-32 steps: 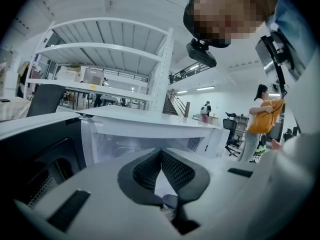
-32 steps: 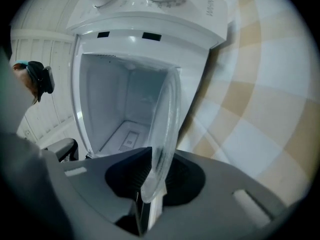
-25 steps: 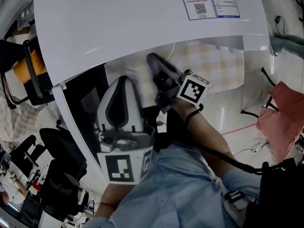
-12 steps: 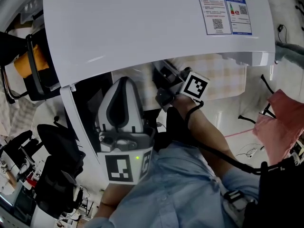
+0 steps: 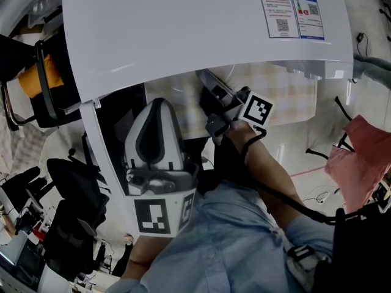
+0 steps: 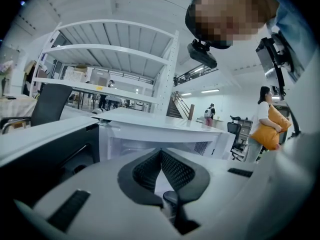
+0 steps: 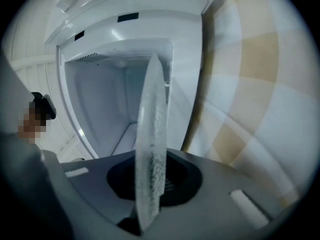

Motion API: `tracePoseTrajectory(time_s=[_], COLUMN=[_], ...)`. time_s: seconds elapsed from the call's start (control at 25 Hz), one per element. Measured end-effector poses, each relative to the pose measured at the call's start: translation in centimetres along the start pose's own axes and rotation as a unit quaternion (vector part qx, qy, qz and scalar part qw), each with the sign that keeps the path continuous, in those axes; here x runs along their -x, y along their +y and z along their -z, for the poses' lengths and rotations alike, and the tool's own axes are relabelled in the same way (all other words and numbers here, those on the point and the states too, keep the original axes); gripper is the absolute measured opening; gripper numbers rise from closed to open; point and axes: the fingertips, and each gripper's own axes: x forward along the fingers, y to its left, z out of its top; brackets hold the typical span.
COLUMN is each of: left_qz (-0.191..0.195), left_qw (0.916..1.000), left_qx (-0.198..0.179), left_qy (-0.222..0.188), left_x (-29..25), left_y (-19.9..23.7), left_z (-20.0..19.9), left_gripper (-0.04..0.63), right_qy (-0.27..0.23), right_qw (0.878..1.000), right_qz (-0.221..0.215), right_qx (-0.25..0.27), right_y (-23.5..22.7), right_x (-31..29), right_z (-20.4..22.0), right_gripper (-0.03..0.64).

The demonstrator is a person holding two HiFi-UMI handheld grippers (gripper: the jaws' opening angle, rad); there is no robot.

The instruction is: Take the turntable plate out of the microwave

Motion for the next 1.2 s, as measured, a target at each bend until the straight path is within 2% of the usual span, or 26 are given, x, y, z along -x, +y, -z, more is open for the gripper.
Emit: tracePoseTrajectory(time_s=[0.8, 1.2], left_qz=[0.042, 0.052], left_qw=[0.9981, 0.9962], left_qx=[-0.011, -0.021], left_qy=[-0.043, -0.066], left_x=[6.1, 8.3], left_y=[-3.1, -4.7], left_z=[-1.7, -5.7], left_gripper=[0.009, 0.008], right_qy=[-0.028, -0.003], right_qw=[0.999, 0.999], right_qz=[-0.009, 0.001], right_qx=[0.03, 0.04], right_y=[5.4, 10.0], right_x=[6.7, 10.3], right_z=[2.9, 4.6], right_gripper=[0.026, 0.026])
